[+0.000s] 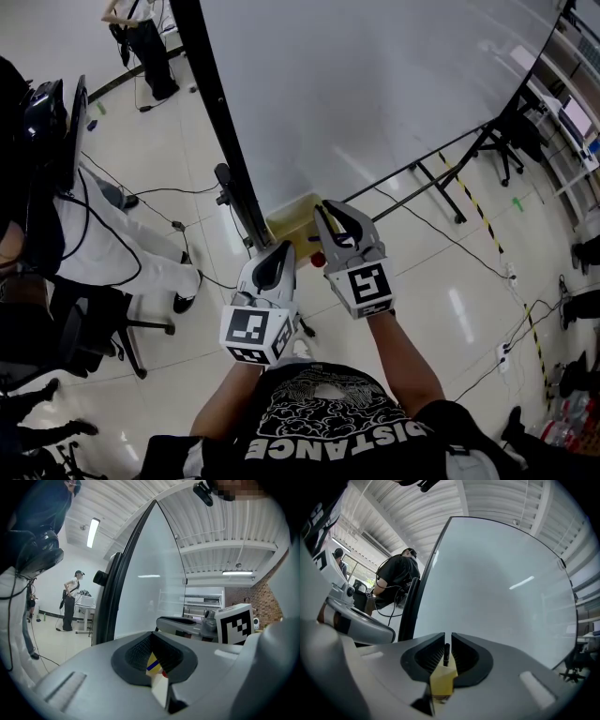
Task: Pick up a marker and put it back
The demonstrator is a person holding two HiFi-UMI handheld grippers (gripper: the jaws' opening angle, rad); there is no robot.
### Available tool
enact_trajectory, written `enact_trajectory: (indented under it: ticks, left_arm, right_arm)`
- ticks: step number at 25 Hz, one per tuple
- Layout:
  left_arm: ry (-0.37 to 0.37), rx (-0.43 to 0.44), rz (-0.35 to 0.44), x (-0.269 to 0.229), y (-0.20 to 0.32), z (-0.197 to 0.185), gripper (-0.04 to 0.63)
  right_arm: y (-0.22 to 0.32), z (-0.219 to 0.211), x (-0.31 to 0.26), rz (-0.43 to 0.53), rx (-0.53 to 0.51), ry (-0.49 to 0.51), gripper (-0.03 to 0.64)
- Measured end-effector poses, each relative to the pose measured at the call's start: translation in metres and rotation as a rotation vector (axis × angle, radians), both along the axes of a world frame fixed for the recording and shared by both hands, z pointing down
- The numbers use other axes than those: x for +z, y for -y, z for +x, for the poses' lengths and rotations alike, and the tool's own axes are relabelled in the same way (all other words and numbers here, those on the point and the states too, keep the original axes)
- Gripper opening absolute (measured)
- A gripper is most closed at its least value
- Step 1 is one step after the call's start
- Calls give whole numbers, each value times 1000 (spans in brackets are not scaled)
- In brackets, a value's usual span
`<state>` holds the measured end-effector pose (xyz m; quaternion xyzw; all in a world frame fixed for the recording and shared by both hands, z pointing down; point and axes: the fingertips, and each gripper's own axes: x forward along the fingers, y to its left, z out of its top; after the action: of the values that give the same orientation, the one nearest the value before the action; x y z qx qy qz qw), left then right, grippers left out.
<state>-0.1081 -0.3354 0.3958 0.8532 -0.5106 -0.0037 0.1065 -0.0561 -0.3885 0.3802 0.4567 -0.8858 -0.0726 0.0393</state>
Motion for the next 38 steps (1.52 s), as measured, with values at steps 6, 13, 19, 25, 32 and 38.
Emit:
enact_trajectory:
  ticks: [6,13,19,25,32,38]
  left_arm:
    - [-3,18,7,-2,-1,4,5]
    - [-12,44,16,-7,-8,10,5]
    - [-12,43,39,-15,-27,13,5]
    - [-13,29,62,-23,-56,20,5]
    - [-11,5,103,-34,-98,33,5]
    - [2,6,114,-35,-140,51,4]
  right_arm:
    - [-8,5,-15,30,21,25,34]
    - [-23,16,-40,69,56,67,34]
    - [-50,21,-54,96,62,81,34]
    - [-85,23,-59,93,46,99,32]
    - [-136,30,-60,88,32,107,4]
    - [-183,43,-54,81,36,109,0]
